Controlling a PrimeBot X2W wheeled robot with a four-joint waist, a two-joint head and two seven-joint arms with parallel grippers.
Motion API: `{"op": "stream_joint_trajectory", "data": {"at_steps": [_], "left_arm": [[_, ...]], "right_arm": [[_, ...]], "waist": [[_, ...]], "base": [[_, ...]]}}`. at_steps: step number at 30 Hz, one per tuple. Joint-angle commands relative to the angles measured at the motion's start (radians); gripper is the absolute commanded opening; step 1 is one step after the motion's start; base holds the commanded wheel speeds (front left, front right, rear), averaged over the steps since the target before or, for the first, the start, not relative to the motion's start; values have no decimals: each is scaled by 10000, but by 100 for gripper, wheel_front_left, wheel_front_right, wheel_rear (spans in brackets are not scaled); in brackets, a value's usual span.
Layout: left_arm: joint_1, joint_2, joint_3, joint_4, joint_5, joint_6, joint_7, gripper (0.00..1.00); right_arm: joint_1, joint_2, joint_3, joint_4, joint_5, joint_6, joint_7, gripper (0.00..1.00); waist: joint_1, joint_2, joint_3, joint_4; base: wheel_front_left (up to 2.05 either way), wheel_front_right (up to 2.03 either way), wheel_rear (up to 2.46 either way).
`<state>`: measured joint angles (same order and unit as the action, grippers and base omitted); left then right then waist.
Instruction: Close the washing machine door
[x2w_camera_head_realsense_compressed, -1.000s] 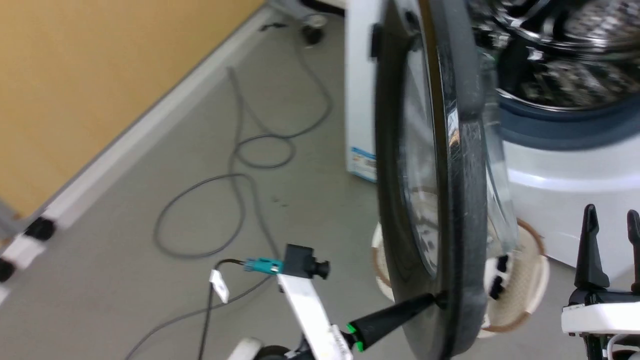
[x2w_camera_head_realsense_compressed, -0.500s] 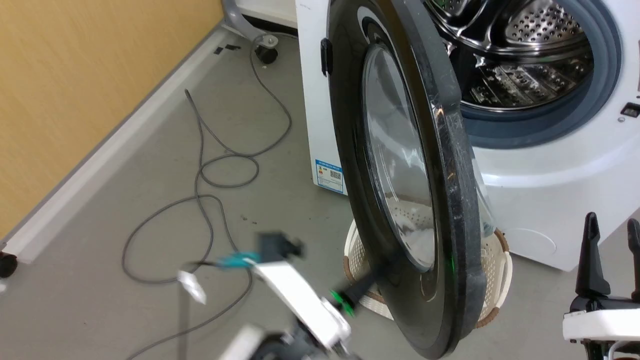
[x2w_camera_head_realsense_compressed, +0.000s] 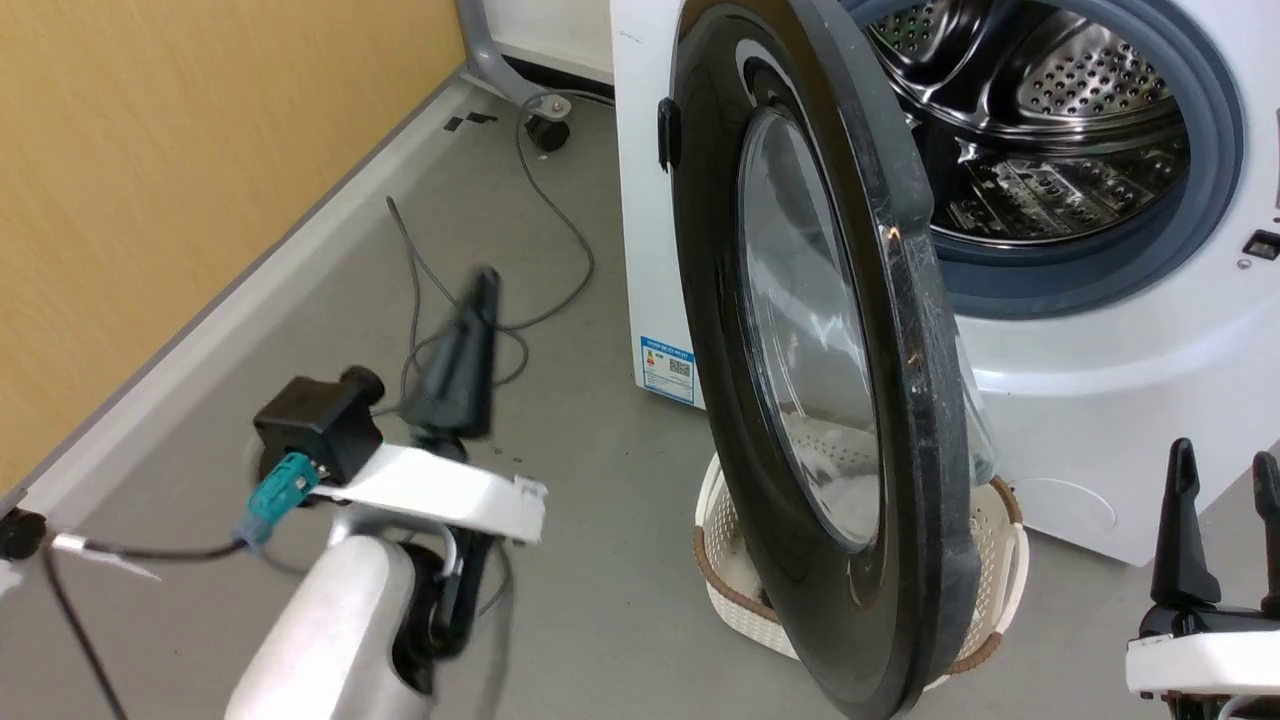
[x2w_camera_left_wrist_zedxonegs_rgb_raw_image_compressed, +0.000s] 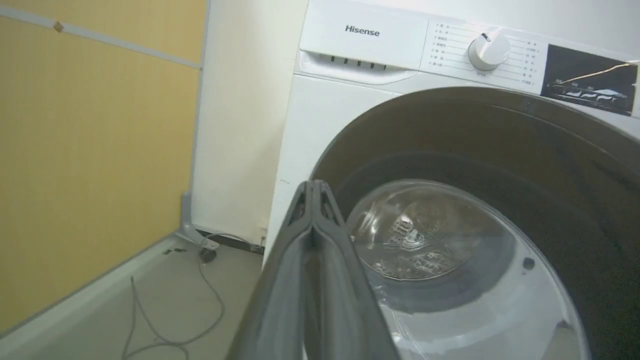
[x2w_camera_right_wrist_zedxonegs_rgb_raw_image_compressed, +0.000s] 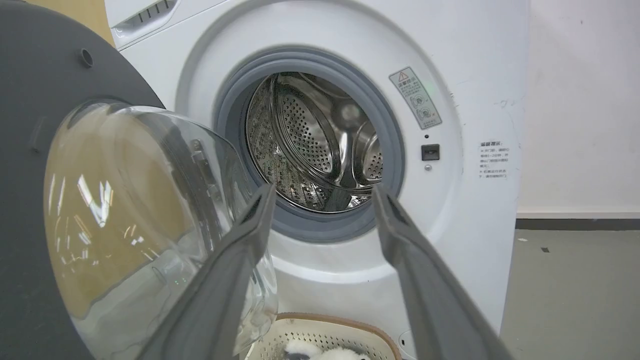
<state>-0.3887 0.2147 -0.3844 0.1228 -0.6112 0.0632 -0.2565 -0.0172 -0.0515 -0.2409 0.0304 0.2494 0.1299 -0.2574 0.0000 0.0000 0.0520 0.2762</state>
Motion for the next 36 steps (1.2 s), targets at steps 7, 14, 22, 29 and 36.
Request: {"op": "stream_joint_trajectory", "data": {"at_steps": [7, 14, 22, 29, 36], "left_arm": [[828, -335, 1037, -508, 3456, 1260, -50, 100], [1989, -663, 1475, -176, 4455, 1164, -52, 100], [2912, -1072, 1984, -146, 4945, 752, -52, 100], [2989, -1250, 2310, -271, 5222, 515, -52, 100], [3027, -1276, 2495, -326, 5533, 284, -53, 100]], "right_arm": [[99, 13, 44, -85, -114, 8, -44, 100], [167, 13, 201, -18, -216, 8, -44, 100], [247, 13, 267, 67, -302, 8, -44, 5], [-502, 13, -16, -688, 4, 8, -44, 0], [-1725, 13, 1091, -2941, 1009, 8, -44, 0]], "waist": [[0, 0, 52, -136], [0, 0, -31, -400], [0, 0, -218, -838], [0, 0, -240, -1069], [0, 0, -257, -1198]], "base": [[0, 0, 0], [0, 0, 0], [0, 0, 0], [0, 0, 0], [0, 0, 0]]}}
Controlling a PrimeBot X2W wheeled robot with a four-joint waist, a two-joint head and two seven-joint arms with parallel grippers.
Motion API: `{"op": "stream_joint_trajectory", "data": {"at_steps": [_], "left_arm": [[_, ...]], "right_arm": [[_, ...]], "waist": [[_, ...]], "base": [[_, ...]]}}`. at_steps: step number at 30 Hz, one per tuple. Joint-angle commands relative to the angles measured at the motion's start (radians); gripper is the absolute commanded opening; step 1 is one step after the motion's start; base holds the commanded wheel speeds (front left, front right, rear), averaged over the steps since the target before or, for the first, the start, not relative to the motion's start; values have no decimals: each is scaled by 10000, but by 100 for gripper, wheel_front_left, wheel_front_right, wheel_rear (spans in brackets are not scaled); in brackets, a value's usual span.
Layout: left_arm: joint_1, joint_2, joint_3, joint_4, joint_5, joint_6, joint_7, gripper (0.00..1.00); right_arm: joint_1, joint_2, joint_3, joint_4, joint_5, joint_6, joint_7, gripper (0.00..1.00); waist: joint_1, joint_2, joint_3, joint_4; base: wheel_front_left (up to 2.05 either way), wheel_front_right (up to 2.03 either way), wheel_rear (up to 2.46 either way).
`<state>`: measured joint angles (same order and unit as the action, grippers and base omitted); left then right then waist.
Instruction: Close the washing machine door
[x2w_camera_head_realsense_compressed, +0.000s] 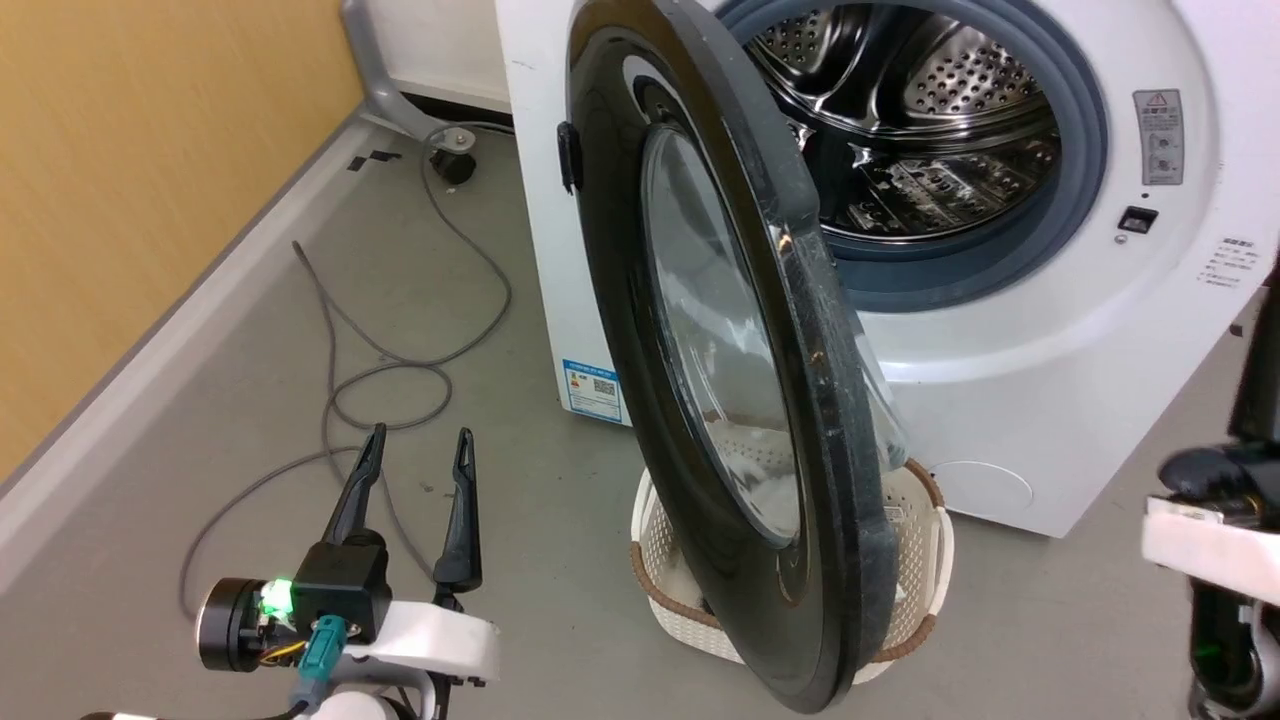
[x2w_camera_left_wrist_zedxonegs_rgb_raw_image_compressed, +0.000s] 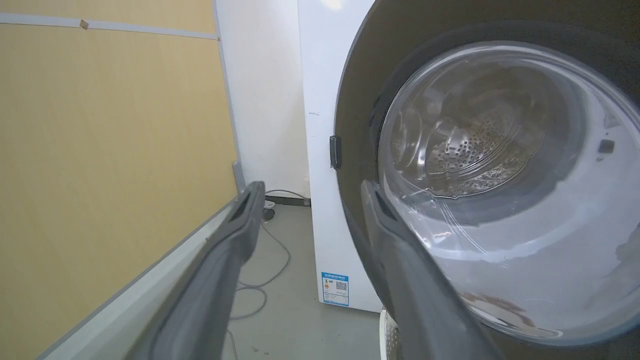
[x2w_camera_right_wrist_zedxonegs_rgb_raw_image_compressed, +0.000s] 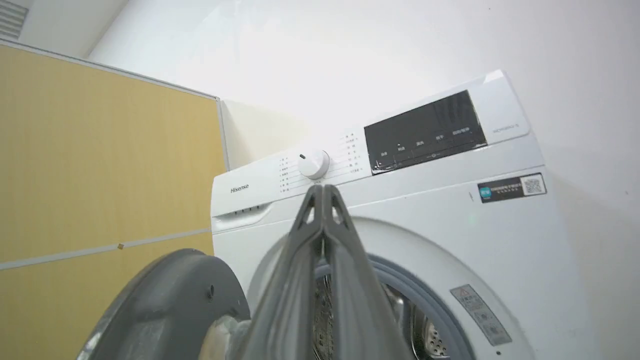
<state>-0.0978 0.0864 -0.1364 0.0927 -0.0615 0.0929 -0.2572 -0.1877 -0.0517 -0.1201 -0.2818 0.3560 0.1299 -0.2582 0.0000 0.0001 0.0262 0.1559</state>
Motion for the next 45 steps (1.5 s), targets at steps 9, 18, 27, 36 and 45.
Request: {"op": "stream_joint_trajectory", "data": {"at_steps": [9, 18, 27, 36, 45], "left_arm": [[236, -39, 261, -38, 230, -43, -45, 100], [345, 18, 536, -216, 363, 1, -45, 100], [403, 44, 590, -275, 461, 11, -45, 100], [408, 55, 600, -335, 509, 66, -45, 100], [325, 20, 477, -352, 531, 94, -45, 100]], "right_arm": [[-399, -200, 2655, -1835, 835, 8, -36, 0], [-322, -2027, 5953, -1595, 1362, 8, -36, 0], [-145, -3129, 8245, 322, 1681, 8, -36, 0], [197, -3115, 8313, 1892, 1270, 8, -36, 0], [514, -2835, 7351, 2469, 914, 8, -36, 0]], "waist": [[0, -1, -13, -17], [0, -1, -2, -142], [0, -1, 17, -294], [0, -1, 177, -586], [0, -1, 406, -1015]], "base": [[0, 0, 0], [0, 0, 0], [0, 0, 0], [0, 0, 0], [0, 0, 0]]}}
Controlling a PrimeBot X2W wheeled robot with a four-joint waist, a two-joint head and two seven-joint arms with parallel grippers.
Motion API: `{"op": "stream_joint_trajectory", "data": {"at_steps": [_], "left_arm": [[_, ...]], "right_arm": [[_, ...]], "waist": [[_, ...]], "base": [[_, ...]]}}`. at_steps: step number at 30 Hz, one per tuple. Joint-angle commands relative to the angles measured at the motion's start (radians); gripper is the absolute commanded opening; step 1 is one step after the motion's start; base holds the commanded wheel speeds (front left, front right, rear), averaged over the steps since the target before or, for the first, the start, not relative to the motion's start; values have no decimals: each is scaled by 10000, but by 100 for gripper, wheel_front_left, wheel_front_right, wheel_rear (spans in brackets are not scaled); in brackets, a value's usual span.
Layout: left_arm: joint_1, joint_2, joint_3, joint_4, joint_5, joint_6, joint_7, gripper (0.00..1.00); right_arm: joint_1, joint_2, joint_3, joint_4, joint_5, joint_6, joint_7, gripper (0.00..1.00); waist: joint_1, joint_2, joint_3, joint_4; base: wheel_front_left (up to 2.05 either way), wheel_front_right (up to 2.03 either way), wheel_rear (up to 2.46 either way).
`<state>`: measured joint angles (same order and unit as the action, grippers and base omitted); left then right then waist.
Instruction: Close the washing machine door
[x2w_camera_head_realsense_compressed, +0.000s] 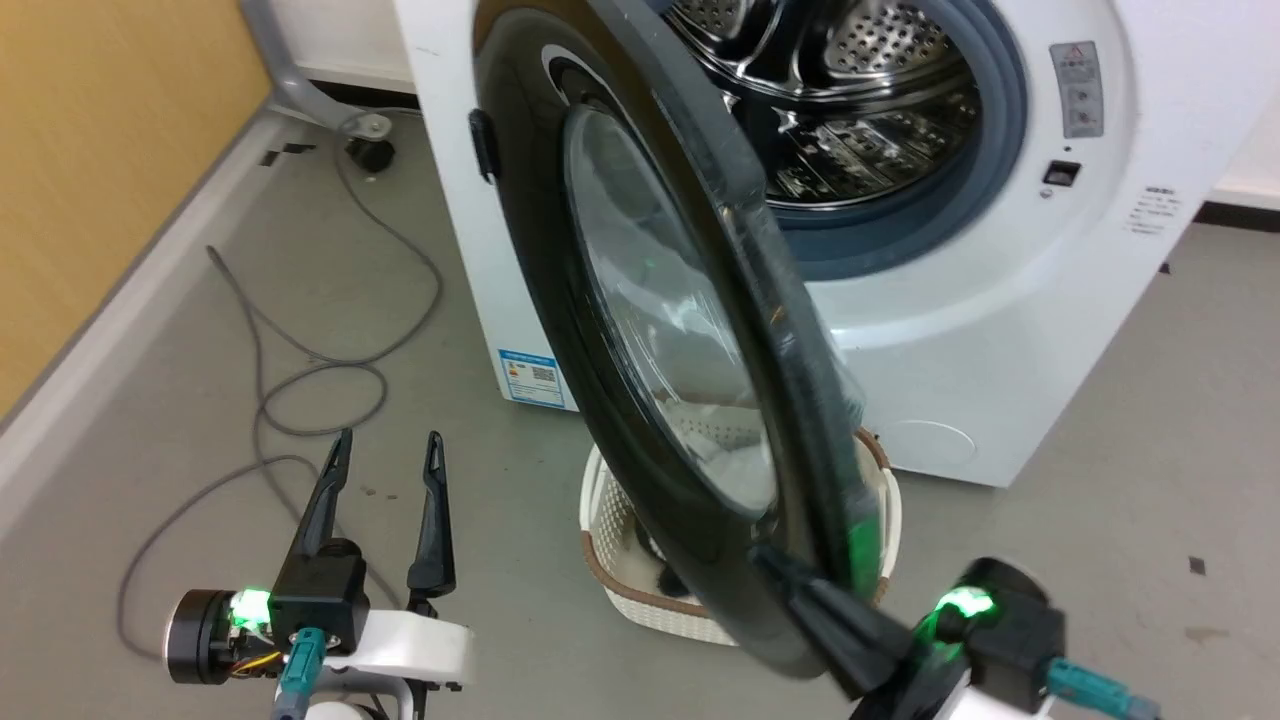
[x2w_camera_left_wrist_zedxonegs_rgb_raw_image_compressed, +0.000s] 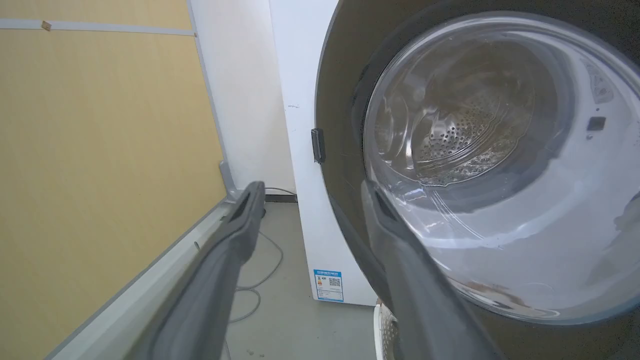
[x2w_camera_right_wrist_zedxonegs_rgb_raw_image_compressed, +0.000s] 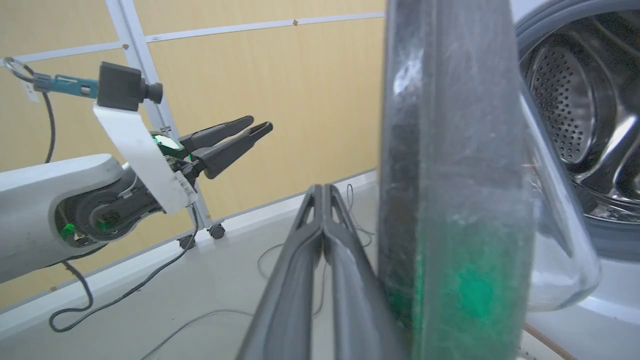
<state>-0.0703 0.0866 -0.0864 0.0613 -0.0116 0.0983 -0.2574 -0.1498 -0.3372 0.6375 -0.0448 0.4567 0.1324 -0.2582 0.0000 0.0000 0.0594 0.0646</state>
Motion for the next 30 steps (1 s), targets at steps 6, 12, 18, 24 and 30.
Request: {"op": "stream_joint_trajectory", "data": {"at_steps": [6, 12, 18, 24, 30], "left_arm": [[-59, -8, -137, -104, 52, 58, -43, 100], [-327, -19, -261, -234, 104, 91, -43, 100], [-756, -14, -355, -458, 129, 120, -43, 100], [-1450, -19, -539, -621, 169, 139, -43, 100], [-1916, -12, -659, -747, 178, 188, -43, 100]], "right_arm": [[264, 181, -1284, 243, -325, -17, -36, 0], [-66, 447, -2646, 533, -476, -17, -36, 0], [-997, 573, -3629, 1005, -640, -17, -36, 0], [-2579, 473, -4447, 1921, -724, -17, -36, 0], [-3982, 291, -4932, 2767, -909, -17, -36, 0]], "waist": [[0, 0, 348, -405], [0, 0, 859, -669], [0, 0, 1697, -918], [0, 0, 2654, -1042], [0, 0, 3347, -1074]], "base": [[0, 0, 0], [0, 0, 0], [0, 0, 0], [0, 0, 0], [0, 0, 0]]}}
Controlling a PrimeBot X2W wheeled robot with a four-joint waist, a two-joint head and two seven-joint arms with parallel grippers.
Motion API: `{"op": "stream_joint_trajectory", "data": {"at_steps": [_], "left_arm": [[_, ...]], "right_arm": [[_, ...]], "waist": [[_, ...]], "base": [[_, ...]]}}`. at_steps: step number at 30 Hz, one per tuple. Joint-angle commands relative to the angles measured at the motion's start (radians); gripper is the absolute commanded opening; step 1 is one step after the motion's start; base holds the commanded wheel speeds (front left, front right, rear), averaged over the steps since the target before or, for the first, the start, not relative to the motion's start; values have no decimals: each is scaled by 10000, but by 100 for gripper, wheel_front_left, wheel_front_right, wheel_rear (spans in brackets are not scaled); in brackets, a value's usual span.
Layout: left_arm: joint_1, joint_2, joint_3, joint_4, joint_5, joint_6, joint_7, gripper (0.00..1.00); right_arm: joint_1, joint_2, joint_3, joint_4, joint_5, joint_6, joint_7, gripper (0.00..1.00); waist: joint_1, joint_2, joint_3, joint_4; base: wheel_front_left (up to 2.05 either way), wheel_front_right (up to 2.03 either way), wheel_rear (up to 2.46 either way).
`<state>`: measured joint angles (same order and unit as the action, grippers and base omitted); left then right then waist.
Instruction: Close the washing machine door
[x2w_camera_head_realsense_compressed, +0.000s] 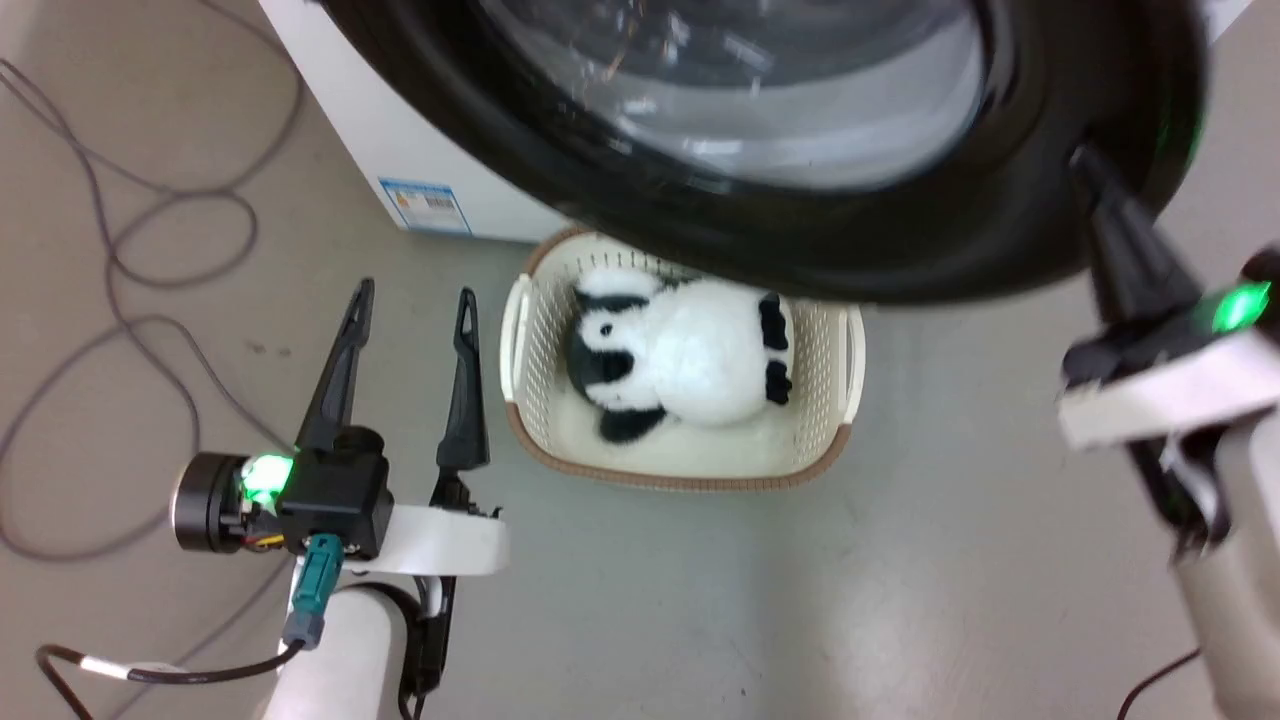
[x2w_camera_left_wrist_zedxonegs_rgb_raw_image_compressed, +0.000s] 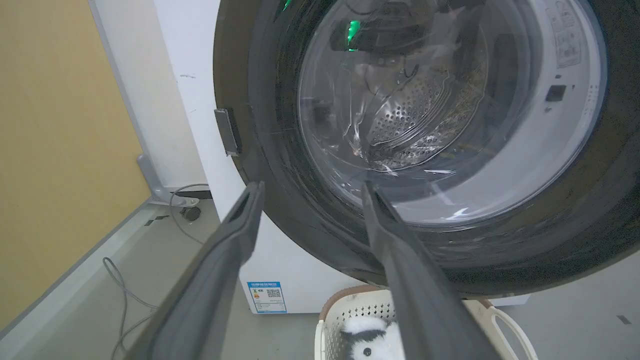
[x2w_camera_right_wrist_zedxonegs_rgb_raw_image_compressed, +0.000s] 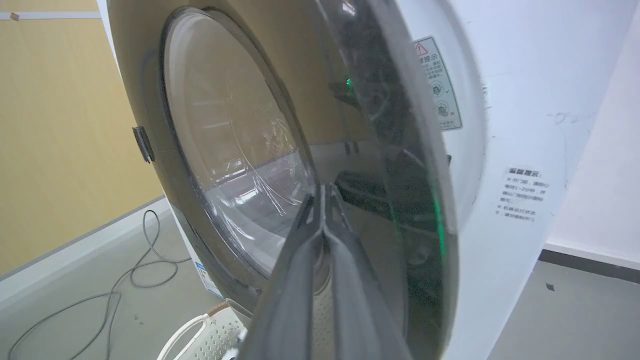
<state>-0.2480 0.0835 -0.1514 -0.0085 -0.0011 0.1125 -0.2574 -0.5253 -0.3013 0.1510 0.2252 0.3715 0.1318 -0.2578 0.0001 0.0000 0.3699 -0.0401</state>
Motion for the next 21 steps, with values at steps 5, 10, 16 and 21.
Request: {"op": "stream_joint_trajectory", "data": {"at_steps": [5, 10, 16, 21], "left_arm": [[-469, 23, -76, -119, 44, 92, -43, 100], [-733, -4, -149, -212, 2, 141, -44, 100], [-948, -24, -195, -234, -38, 181, -44, 100], [-974, -35, -208, -249, -59, 209, -44, 100]], "right_arm": [[-1522, -253, -239, 875, -77, -11, -40, 0], [-2820, -527, -316, 1706, -85, -11, -40, 0], [-4116, -733, -373, 2780, -100, -11, -40, 0], [-4596, -776, -406, 3267, -189, -11, -40, 0]], "waist": [[-1, 0, 772, 12], [-1, 0, 1260, 100], [-1, 0, 1616, 223], [-1, 0, 1672, 294]], "base": [[0, 0, 0], [0, 0, 0], [0, 0, 0], [0, 0, 0]]}}
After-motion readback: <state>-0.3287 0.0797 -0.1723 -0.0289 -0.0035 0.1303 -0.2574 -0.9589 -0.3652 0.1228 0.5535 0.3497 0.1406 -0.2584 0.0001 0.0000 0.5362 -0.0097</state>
